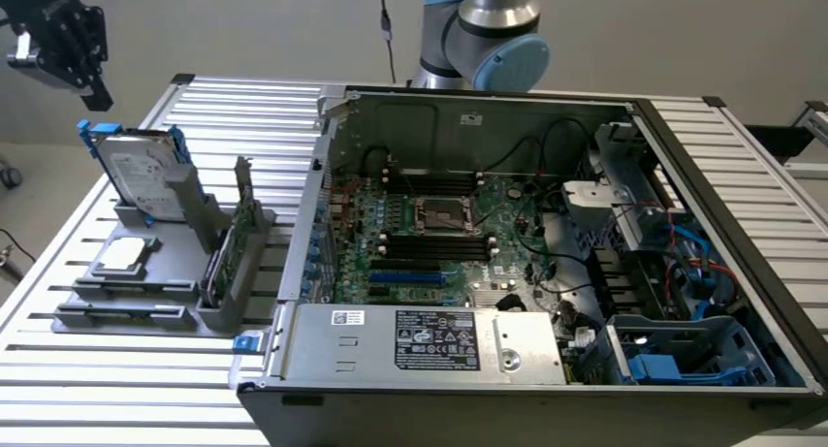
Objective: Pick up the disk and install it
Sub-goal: 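Pick up the disk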
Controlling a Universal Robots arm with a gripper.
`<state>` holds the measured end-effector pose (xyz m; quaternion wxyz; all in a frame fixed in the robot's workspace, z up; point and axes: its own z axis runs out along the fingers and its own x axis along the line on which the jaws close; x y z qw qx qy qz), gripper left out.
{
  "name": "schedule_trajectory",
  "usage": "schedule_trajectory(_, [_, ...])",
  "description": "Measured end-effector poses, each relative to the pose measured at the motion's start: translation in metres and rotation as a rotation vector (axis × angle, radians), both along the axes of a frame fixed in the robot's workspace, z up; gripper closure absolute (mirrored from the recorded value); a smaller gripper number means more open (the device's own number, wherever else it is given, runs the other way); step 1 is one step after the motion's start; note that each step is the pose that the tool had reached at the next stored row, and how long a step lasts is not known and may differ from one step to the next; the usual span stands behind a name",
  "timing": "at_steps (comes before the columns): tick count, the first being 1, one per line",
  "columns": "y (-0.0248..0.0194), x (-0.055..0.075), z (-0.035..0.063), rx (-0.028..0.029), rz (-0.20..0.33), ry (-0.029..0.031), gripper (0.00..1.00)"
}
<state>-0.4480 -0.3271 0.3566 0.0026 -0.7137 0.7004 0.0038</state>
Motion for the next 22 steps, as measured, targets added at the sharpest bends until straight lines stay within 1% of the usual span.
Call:
schedule_trajectory(1, [-0.0001,0.000,-0.0002,0.0000,0.001,0.0001,0.76])
schedule_trajectory(2, [-0.0002,0.000,-0.0005,0.0000,0.001,0.0000,0.76])
schedule_trajectory(4, [-0.0004,-0.001,-0.0013,0.0000,0.002,0.0001,0.64])
schedule_trajectory(5, [-0.0007,-0.002,-0.0018,0.0000,0.002,0.0002,0.64])
schedule_trajectory(6, [-0.0010,-0.002,-0.0024,0.0000,0.003,0.0003,0.58])
schedule_trajectory(7, [-0.0013,-0.002,-0.0030,-0.0001,0.004,0.0005,0.58])
schedule_trajectory(8, [-0.0014,-0.002,-0.0038,0.0000,0.004,0.0007,0.52])
schedule_trajectory(13, [-0.0028,-0.003,-0.0116,-0.0001,0.006,0.0019,0.52])
schedule_trajectory(14, [-0.0031,-0.003,-0.0134,0.0000,0.007,0.0021,0.50])
schedule_trajectory(16, [-0.0033,-0.003,-0.0164,0.0000,0.007,0.0026,0.50])
schedule_trajectory(17, [-0.0035,-0.003,-0.0181,0.0000,0.008,0.0030,0.44])
schedule_trajectory(22, [-0.0047,-0.003,-0.0273,0.0000,0.009,0.0040,0.44])
